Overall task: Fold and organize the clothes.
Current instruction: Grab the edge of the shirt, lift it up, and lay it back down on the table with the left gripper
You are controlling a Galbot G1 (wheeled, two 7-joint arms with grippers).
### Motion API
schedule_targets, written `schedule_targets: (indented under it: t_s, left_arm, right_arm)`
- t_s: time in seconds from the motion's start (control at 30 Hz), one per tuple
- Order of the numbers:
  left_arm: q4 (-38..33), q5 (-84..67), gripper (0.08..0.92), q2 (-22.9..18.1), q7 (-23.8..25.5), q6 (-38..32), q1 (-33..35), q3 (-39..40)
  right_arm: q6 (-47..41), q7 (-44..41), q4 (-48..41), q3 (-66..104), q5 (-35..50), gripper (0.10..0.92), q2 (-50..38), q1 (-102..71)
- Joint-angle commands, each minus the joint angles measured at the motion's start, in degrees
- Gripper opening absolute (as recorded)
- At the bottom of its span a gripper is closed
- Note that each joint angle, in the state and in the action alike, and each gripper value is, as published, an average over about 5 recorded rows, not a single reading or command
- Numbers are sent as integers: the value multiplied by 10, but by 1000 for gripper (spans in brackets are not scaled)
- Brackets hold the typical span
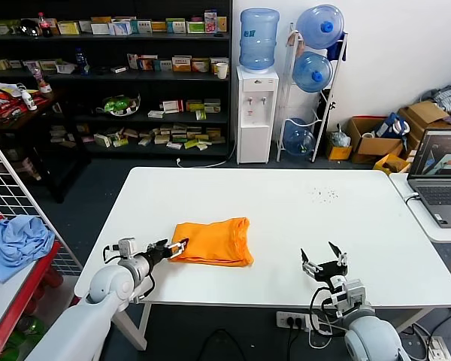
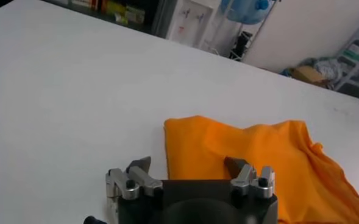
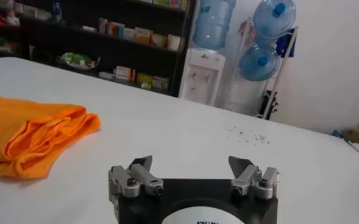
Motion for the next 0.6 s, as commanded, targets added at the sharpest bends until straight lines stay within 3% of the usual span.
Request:
schedule_targets:
  t_s: [0.03, 0.13, 0.6]
  left_arm:
    - [14, 13, 817, -9, 6, 3, -5, 1]
    - [6, 13, 765, -9, 5, 3, -2, 0]
    - [-40, 7, 361, -10, -6, -3, 19, -5]
  right_arm:
    - [-2, 2, 7, -1, 1, 823, 1, -2]
    - [-3, 3, 11, -2, 1, 823, 2, -3]
    - [-6, 8, 22, -4, -3, 823, 10, -9]
